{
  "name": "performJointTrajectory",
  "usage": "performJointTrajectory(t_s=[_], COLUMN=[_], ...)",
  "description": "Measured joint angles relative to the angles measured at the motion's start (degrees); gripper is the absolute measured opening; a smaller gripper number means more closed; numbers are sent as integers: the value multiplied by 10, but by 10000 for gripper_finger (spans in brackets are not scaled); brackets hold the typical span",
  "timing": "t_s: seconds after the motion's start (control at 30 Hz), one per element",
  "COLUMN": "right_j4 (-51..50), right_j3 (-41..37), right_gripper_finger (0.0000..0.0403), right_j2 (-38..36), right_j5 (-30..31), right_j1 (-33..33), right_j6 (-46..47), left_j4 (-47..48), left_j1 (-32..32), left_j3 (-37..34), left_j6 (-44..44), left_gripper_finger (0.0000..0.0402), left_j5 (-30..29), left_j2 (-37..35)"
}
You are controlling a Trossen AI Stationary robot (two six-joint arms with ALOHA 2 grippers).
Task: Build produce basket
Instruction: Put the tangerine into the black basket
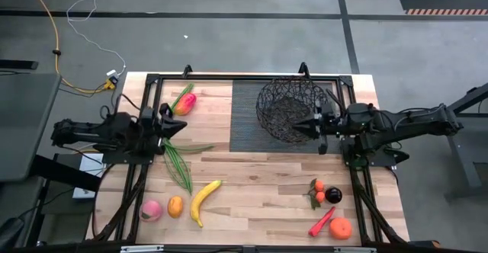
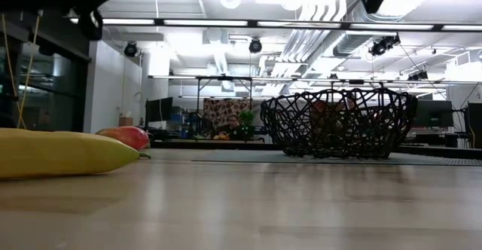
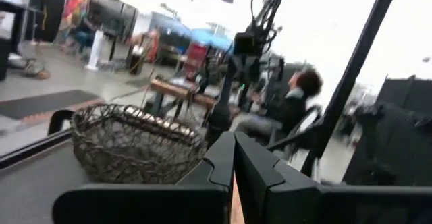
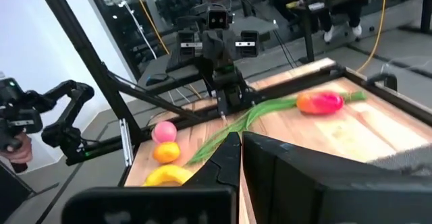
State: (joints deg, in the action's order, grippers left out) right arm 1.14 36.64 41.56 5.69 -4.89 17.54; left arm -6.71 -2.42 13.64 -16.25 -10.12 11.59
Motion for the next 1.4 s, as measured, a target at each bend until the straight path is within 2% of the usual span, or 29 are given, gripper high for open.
performJointTrajectory(t_s=[0.2,0.3,0.43,0.7,0.8,0.87,0.97,1.17,1.27,1.4], right_j4=[24,32,39,54,66,12,-141,-424,-497,-514], right_j3=[0,0,0,0,4,26,82,205,229,223], right_gripper_finger=[0,0,0,0,0,1,19,118,174,230], right_j2=[0,0,0,1,3,13,44,146,195,246], right_j5=[-1,-1,0,3,39,62,39,-33,-91,-148], right_j1=[0,0,0,0,0,0,-4,-45,-80,-135], right_j6=[-47,-64,-86,-83,-23,21,68,180,200,201], left_j4=[59,61,59,60,60,60,59,59,59,59], left_j1=[0,0,0,0,0,0,0,0,0,0], left_j3=[155,201,223,224,224,224,224,224,224,224], left_j6=[51,93,123,114,114,114,114,118,124,124], left_gripper_finger=[0,0,0,0,0,0,0,0,0,0], left_j5=[37,27,10,9,9,9,9,4,4,4], left_j2=[117,146,164,175,175,175,175,175,175,175])
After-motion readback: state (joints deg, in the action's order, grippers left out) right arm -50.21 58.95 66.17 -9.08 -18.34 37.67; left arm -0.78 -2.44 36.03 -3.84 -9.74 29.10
